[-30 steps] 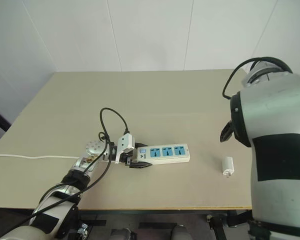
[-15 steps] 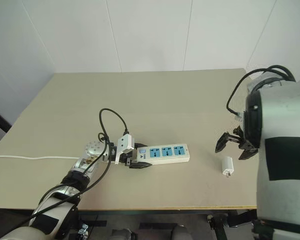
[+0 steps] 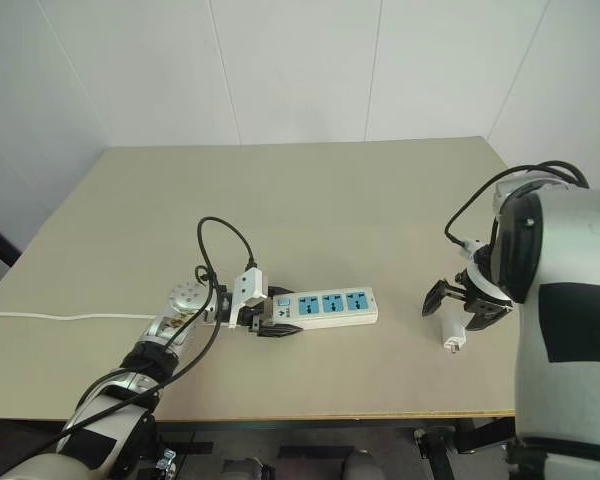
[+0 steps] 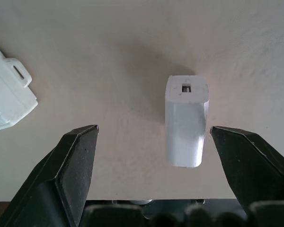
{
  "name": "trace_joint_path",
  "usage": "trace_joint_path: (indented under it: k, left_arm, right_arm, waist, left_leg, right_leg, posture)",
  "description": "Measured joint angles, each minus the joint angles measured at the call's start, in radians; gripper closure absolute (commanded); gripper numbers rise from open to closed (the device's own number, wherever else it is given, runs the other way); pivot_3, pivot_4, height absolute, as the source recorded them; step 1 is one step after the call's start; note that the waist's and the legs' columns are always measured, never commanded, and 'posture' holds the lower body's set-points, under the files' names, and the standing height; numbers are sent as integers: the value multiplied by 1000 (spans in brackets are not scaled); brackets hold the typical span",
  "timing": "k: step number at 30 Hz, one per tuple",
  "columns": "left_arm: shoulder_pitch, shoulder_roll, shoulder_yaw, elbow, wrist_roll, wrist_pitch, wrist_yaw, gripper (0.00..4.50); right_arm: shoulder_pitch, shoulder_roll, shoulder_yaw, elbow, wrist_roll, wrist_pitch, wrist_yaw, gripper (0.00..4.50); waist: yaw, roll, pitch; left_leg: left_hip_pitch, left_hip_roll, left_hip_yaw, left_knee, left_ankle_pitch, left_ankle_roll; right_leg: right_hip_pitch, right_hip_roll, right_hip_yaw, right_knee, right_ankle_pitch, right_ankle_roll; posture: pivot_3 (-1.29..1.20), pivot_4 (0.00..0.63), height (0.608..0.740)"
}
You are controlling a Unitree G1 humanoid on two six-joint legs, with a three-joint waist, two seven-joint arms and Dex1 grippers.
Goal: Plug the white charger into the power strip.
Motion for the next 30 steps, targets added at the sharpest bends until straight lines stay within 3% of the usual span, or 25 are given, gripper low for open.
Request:
trace_joint_path:
  k: [12, 16, 23, 30]
  left_arm:
    - [11, 12, 0, -27, -5, 24, 1, 1177]
    - [11, 12, 0, -28, -5, 25, 1, 1177]
    - [18, 17, 0, -41, -6, 30, 2, 1177]
    - [27, 25, 0, -57, -10, 45, 7, 1177]
  right_arm:
    - [45, -8, -45, 0, 3, -66, -51, 43]
    - [58, -5, -58, 0, 8, -87, -54, 928]
    - [76, 16, -70, 0, -1, -104, -63, 3378]
    - [76, 32, -74, 0, -24, -119, -48, 3402]
  waist:
    - [-8, 0, 0]
    - [-8, 0, 0]
    - [-10, 0, 0]
    - [-14, -1, -1]
  left_leg:
    - [0, 0, 0, 0, 0, 0]
    - [0, 0, 0, 0, 0, 0]
    - [0, 0, 0, -1, 0, 0]
    - [1, 1, 0, -1, 0, 0]
  right_leg:
    - [0, 0, 0, 0, 0, 0]
    - [0, 0, 0, 0, 0, 0]
    - [0, 1, 0, 0, 0, 0]
    - [0, 1, 0, 0, 0, 0]
  posture:
    - [0, 150, 740]
    - [0, 150, 740]
    - [0, 150, 740]
    - [0, 150, 740]
